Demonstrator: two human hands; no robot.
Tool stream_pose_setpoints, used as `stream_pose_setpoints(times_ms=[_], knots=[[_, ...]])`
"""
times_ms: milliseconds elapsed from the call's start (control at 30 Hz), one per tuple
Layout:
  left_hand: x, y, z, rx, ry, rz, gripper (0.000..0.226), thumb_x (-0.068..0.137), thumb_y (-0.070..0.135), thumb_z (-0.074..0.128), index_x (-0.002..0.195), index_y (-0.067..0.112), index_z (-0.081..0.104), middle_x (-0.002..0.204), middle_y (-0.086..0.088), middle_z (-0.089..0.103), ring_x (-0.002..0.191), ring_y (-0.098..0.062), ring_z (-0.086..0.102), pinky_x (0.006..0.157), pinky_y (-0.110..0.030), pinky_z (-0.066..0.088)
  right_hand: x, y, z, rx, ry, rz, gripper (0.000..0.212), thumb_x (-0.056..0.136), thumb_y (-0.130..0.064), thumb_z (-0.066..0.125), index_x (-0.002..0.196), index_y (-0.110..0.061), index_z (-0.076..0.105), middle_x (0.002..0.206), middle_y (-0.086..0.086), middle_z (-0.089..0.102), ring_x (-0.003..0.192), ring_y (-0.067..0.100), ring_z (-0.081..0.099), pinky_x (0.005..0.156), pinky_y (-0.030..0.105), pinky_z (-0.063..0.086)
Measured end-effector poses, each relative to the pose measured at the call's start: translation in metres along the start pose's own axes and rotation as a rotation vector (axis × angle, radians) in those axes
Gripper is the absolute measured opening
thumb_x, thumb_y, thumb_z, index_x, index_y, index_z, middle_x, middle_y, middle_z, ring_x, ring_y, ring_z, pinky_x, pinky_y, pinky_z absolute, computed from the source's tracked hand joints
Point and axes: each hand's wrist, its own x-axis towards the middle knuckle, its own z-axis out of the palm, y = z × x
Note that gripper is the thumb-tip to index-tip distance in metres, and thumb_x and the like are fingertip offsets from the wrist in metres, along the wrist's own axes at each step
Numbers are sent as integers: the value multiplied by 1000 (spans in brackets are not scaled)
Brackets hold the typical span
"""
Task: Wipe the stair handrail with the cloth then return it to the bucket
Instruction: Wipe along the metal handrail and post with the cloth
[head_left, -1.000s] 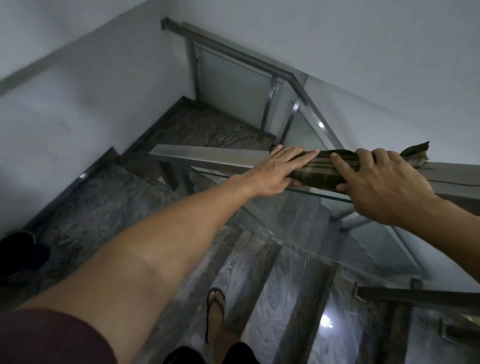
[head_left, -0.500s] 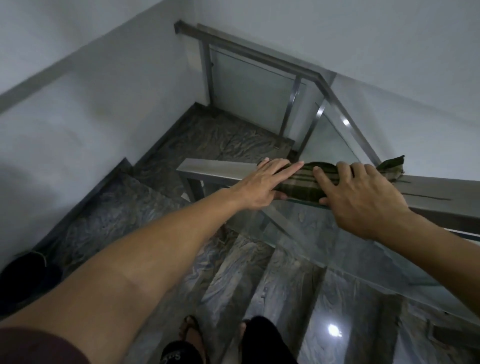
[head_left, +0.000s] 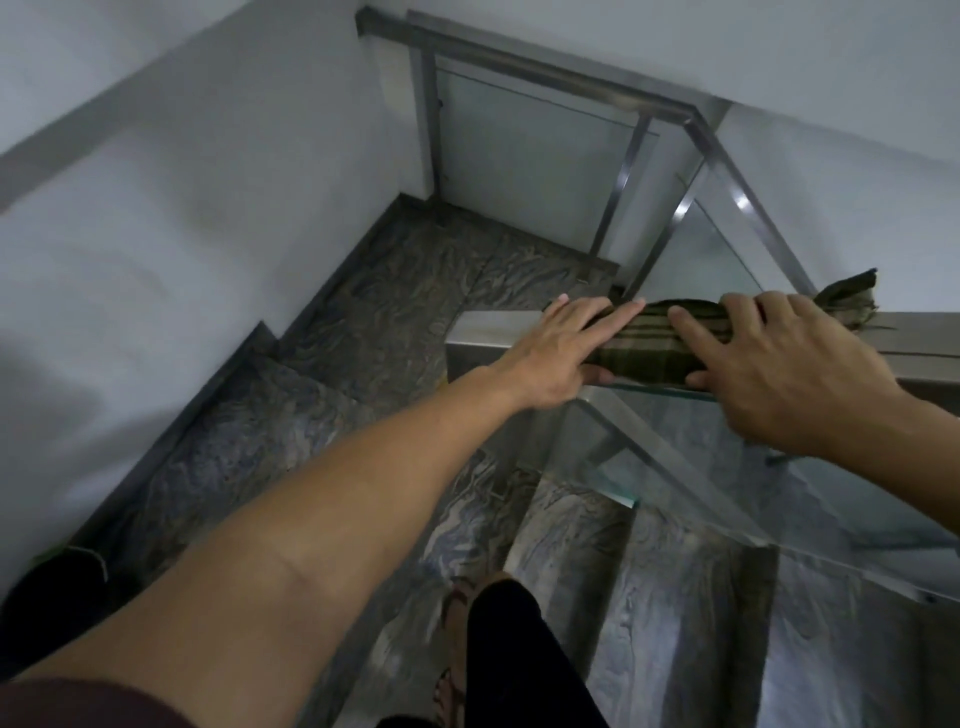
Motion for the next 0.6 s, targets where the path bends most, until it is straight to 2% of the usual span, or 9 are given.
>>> stream_pose_setpoints(times_ms=[233,400,533,600], knots=[[-7,-31,3,-26,5,51,84,87,31,62,151,22,8,141,-12,35,136,-27,30,119,-50,7,19,-19,-6,29,-36,31,67,91,-48,1,148,-14,12,123,24,49,99,36,54,87,47,47],[-7,-49,5,-61,-9,91,84,88,40,58,151,26,5,143,-9,33,136,-26,28,120,-48,6,30,-30,-2,53,-66,110,68,90,-48,7,147,-13,20,129,28,47,108,40,51,95,52,43],[-5,-63,2,-13,-35,182,88,85,60,49,151,27,0,145,-8,30,131,-25,30,116,-44,17,31,-40,-5,67,-105,188,64,89,-44,22,143,-13,37,141,33,40,131,49,37,108,64,30],[-6,-68,-2,-1,-47,242,89,84,68,40,151,25,0,146,-7,27,130,-24,30,114,-42,20,29,-51,-7,107,-85,253,56,87,-36,39,137,-12,47,143,31,40,134,47,35,108,65,29]])
